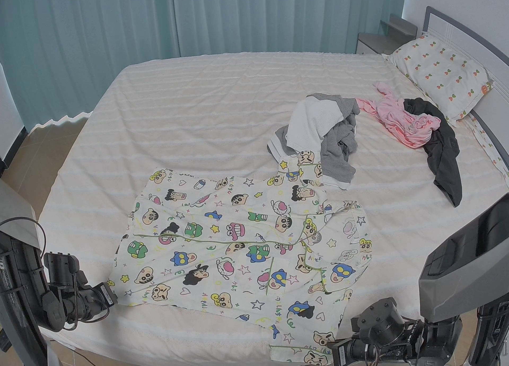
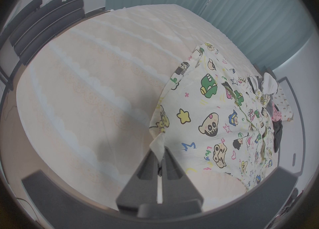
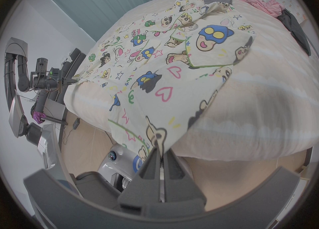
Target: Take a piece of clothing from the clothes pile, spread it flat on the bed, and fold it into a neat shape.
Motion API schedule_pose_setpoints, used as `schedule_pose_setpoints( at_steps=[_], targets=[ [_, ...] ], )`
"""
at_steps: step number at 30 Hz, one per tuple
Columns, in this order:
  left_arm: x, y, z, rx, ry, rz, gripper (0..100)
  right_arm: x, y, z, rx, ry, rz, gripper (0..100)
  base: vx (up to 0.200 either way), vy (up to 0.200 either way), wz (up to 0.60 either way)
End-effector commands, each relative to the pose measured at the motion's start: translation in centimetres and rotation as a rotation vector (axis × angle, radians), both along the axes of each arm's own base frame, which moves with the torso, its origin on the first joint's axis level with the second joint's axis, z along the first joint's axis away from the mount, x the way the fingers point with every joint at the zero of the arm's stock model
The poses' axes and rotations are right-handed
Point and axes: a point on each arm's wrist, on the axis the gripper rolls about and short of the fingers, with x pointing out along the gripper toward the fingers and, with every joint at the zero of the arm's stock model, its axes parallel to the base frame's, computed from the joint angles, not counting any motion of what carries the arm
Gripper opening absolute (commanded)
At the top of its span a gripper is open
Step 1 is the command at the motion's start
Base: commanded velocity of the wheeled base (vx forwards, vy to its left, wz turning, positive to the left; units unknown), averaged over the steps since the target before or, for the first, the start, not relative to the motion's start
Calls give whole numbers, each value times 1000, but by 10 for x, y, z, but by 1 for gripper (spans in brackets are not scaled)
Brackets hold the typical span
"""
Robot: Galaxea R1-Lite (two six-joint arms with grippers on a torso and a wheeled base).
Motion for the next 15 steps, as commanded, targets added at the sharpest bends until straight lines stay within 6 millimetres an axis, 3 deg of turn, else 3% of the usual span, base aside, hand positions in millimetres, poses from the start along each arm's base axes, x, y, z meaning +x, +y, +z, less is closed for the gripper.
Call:
schedule_pose_setpoints(
  at_steps=[1, 15],
  targets=[
    [-5, 4, 2, 24, 11, -8, 0, -9, -8, 5, -6, 7, 13, 0, 0, 0, 0],
    [-32, -1, 8, 76, 198, -188, 0, -19, -8, 2, -19, 38, 58, 0, 0, 0, 0]
  ],
)
